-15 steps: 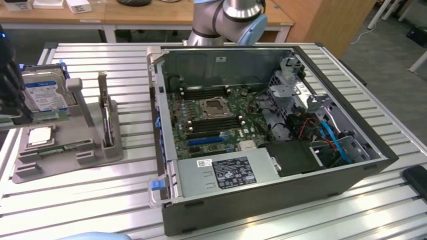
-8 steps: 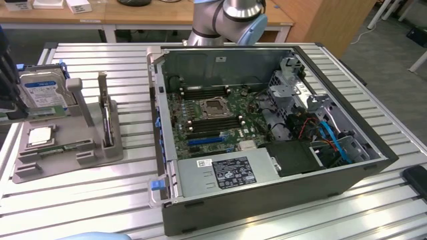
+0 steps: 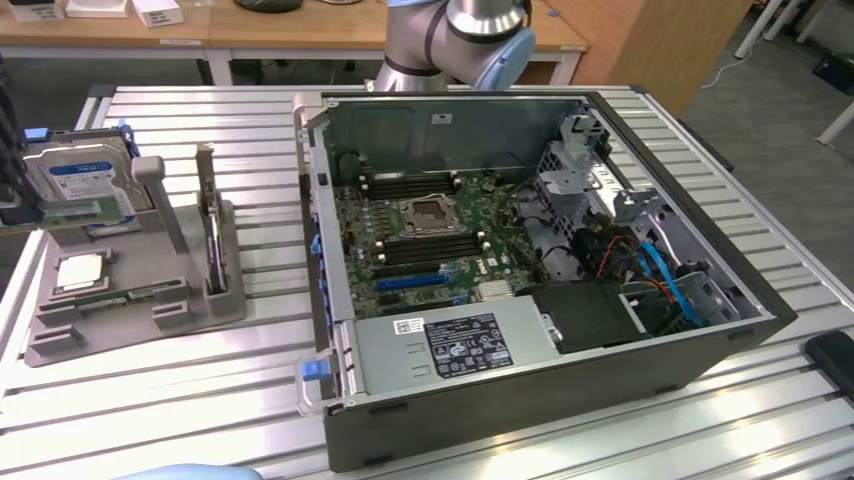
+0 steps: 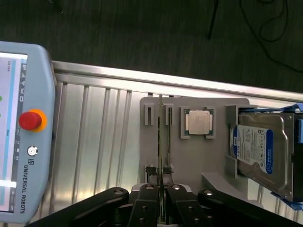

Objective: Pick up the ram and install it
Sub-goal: 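Pick up the ram and move it above insertion slot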

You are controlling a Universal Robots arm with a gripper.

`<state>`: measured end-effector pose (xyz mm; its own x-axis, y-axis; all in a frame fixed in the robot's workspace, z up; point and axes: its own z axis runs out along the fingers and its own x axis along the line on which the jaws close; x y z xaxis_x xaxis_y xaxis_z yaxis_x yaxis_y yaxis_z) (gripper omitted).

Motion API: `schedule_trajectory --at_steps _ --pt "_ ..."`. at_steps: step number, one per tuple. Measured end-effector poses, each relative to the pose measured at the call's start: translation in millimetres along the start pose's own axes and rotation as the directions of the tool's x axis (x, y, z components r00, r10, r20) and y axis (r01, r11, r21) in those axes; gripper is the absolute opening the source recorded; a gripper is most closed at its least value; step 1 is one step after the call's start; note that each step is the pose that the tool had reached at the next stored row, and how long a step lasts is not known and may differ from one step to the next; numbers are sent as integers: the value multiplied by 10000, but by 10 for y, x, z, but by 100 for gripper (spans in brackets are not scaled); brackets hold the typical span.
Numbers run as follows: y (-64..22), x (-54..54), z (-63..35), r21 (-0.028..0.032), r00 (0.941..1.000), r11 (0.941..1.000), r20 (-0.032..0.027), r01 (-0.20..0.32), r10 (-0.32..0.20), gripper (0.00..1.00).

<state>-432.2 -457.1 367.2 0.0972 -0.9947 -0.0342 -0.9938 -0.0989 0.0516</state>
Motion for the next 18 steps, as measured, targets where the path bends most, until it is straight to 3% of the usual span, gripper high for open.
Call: schedule_trajectory --at_steps 11,18 --pt "-4 -4 -175 -102 10000 9999 11 -2 3 13" --pt "-109 5 -188 -105 10000 9999 10 -5 5 13"
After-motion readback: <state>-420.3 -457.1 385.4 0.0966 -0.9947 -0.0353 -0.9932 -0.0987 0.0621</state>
